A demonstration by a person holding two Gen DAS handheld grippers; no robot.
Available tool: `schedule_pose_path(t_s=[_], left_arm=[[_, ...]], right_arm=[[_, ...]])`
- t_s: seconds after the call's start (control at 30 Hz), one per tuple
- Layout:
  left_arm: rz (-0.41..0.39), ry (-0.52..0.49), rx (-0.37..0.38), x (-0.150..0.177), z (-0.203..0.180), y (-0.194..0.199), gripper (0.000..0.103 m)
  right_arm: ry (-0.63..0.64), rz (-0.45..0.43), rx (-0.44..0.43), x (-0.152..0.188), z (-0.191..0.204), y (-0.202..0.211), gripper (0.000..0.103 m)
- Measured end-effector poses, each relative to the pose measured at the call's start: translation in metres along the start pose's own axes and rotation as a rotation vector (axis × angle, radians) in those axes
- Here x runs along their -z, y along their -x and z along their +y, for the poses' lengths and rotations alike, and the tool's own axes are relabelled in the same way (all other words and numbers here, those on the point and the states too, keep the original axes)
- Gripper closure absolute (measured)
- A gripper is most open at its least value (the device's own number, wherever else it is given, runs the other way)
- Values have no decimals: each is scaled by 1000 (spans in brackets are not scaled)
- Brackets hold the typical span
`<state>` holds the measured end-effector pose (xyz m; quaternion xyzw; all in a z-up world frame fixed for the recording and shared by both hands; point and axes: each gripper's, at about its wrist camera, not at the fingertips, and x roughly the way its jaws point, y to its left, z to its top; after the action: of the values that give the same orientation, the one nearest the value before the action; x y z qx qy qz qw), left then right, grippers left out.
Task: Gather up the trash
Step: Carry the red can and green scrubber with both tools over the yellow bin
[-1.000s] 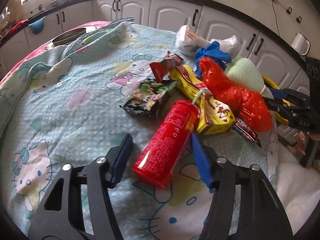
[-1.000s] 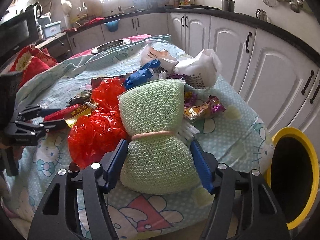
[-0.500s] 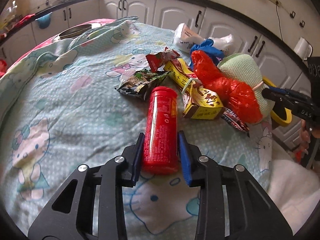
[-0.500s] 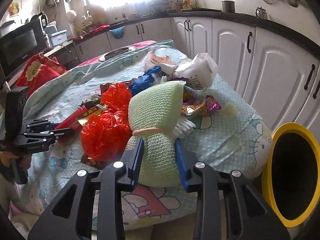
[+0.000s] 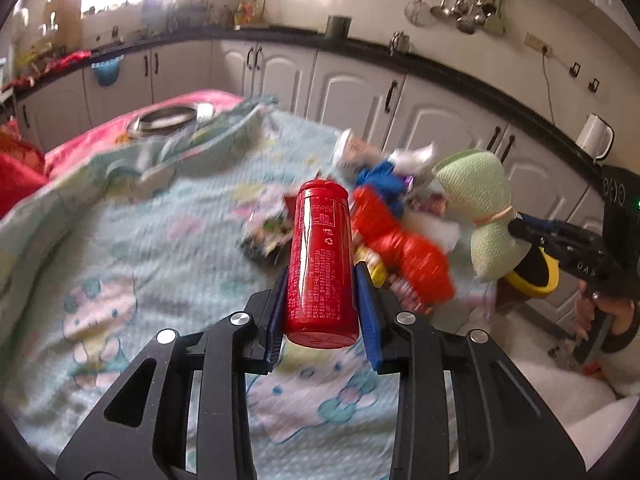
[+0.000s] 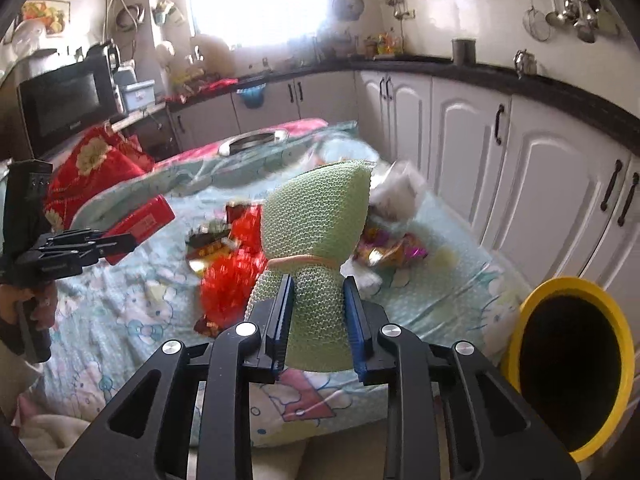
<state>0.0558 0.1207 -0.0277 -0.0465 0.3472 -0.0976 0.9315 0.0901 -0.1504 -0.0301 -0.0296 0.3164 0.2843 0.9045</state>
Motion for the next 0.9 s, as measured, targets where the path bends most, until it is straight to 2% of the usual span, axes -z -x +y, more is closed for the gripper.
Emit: schedule_pose_path(t_s=[0.2, 0.43, 0.7, 0.9], left_arm=[[-51, -40, 59, -34, -34, -6, 78], [-58, -104, 168, -62, -101, -42, 78], [19, -116, 317, -80, -180, -101, 78], [83, -191, 368, -79, -240, -138, 78]], right_arm=[[-28, -56, 37, -9, -22, 23, 79], [-120, -85, 137, -3, -70, 52, 79], [-262, -94, 289, 21, -133, 82, 79], [-369, -98, 387, 46, -182, 100, 79]])
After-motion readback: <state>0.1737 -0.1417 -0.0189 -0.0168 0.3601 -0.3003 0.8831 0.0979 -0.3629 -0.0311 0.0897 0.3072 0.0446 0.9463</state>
